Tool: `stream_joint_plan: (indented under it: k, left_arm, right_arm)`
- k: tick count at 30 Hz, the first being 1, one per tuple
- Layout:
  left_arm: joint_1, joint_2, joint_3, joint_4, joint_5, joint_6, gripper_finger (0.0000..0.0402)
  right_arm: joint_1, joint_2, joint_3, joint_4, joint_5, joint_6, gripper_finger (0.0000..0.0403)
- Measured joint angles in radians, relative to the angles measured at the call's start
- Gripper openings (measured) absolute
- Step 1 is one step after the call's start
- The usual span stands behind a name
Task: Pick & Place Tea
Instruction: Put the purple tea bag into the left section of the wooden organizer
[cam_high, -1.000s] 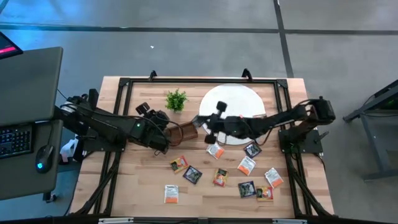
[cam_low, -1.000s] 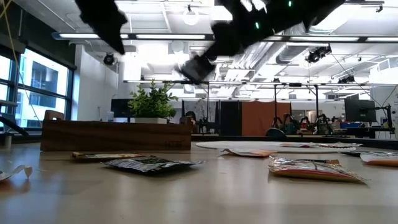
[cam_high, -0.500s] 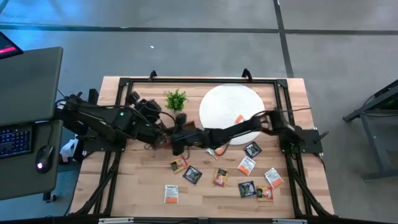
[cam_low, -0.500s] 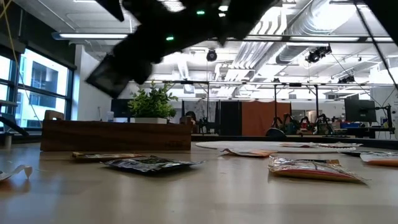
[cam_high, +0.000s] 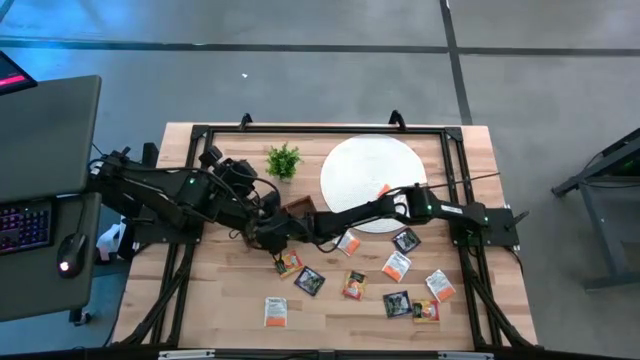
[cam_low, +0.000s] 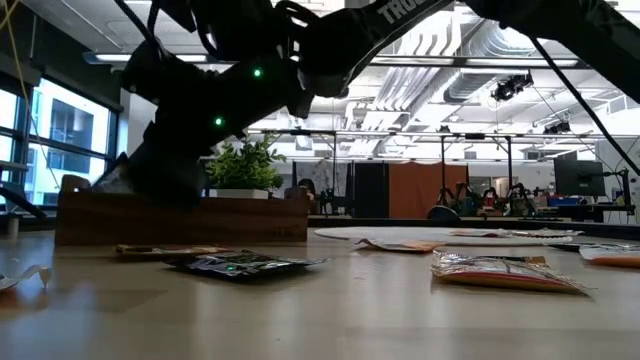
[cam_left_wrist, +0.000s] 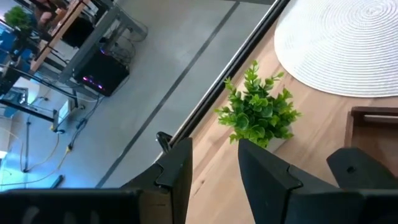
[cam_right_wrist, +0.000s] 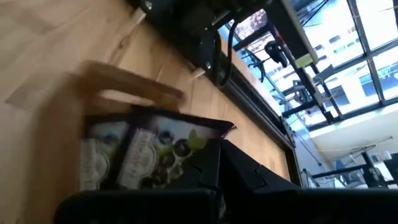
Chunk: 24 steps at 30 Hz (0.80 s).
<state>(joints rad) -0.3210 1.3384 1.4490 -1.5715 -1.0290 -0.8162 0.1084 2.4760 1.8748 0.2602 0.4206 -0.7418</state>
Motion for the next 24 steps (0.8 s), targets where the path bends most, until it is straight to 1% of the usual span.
stream_joint_plan:
  k: [4,7,10,15,17,19,22,24]
  left_arm:
    - [0.0,0.0,0.0,0.0,-0.002,0.0,0.0127]
    - [0.0,0.0,0.0,0.0,-0.001,0.0,0.0127]
    - [0.0,0.0,0.0,0.0,-0.001,0.0,0.0127]
    - [0.0,0.0,0.0,0.0,-0.001,0.0,0.0127]
    - [0.0,0.0,0.0,0.0,-0.001,0.0,0.0127]
    - [0.0,0.0,0.0,0.0,0.0,0.0,0.0127]
    - [0.0,0.0,-0.001,0.0,0.0,0.0,0.0127]
    - [0.0,0.0,-0.001,0.0,0.0,0.0,0.0127]
  right_arm:
    - [-0.005,0.0,0.005,0.006,0.021,-0.024,0.0016]
    - [-0.01,0.0,0.004,0.003,0.011,-0.044,0.0029]
    - [-0.011,0.0,0.004,0.005,-0.028,-0.058,0.0047]
    - [-0.009,0.0,0.004,-0.002,-0.111,-0.07,0.009]
    - [-0.005,0.0,0.004,-0.01,-0.117,-0.065,0.0107]
    - [0.002,0.0,0.003,-0.009,-0.062,-0.065,0.0121]
    - [0.022,-0.018,0.003,-0.024,0.083,-0.093,0.0133]
    - [0.039,-0.049,0.003,-0.078,0.176,-0.137,0.0135]
